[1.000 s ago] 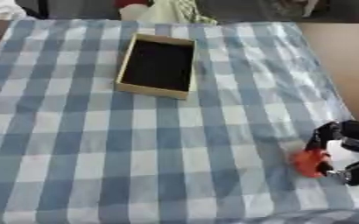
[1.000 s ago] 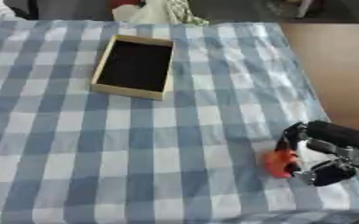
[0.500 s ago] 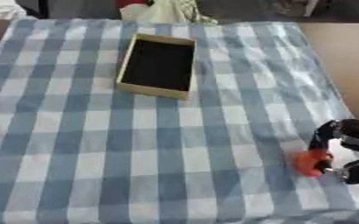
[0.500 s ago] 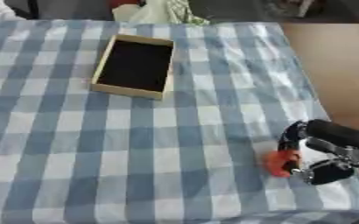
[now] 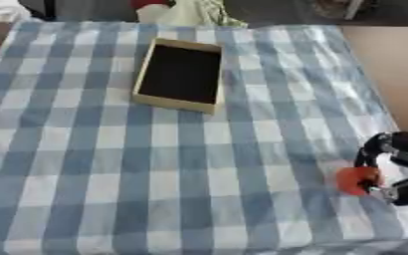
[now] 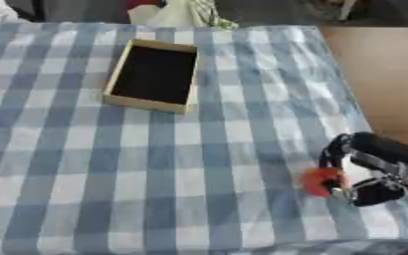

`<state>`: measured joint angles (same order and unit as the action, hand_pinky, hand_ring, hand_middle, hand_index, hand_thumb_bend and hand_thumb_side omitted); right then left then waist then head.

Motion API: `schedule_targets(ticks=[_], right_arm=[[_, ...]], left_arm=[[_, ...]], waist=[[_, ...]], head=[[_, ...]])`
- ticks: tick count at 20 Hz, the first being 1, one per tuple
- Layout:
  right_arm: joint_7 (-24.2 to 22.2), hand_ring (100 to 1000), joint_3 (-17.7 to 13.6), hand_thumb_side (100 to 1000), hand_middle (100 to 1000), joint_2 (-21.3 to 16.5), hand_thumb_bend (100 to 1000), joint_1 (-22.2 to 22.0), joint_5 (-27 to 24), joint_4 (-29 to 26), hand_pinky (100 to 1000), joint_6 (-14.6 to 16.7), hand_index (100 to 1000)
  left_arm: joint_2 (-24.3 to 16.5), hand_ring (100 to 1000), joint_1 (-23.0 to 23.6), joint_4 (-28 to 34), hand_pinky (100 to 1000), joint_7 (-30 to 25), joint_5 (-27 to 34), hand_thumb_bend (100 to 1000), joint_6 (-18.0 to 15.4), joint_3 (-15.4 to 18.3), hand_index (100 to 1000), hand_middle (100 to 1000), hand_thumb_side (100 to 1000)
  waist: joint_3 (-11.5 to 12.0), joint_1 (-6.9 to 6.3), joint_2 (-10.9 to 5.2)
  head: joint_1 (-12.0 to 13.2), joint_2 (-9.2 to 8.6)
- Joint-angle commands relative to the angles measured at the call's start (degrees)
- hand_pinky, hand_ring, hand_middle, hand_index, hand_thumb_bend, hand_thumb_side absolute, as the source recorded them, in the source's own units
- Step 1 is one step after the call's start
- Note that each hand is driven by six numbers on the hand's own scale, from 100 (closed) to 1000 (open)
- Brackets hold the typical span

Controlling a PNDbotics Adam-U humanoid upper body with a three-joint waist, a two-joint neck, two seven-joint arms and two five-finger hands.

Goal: Pick up objects on the table and place them in the box.

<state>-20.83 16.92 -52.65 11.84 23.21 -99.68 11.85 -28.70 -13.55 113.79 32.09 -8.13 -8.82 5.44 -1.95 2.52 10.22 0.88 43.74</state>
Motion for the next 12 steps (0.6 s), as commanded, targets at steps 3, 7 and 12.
schedule_targets(ticks=[3,7,12], right_arm=[[0.3,544,-1.4,100,371,-3.5,100,2.6,-2.2,-2.1,674,-1.2,588],[0.0,549,-1.6,100,376,-4.3,100,4.7,-2.6,-3.0,683,-1.8,592],[-1.1,560,-1.2,100,387,-4.9,100,9.3,-2.0,-4.0,696,-2.7,600]], left_arm=[[-1.4,755,-0.5,0.8,746,-0.2,-0.2,557,-0.1,0.4,824,713,667],[-1.5,755,-0.6,0.8,744,-0.3,-0.2,557,-0.1,0.4,824,713,667],[-1.5,754,-0.6,0.8,743,-0.3,-0.1,558,-0.1,0.4,825,713,668]], waist=[[0.0,-0.07,-0.87],[0.1,-0.07,-0.92],[0.2,-0.04,-0.94]], head=[[0.2,0.38],[0.2,0.38],[0.1,0.38]])
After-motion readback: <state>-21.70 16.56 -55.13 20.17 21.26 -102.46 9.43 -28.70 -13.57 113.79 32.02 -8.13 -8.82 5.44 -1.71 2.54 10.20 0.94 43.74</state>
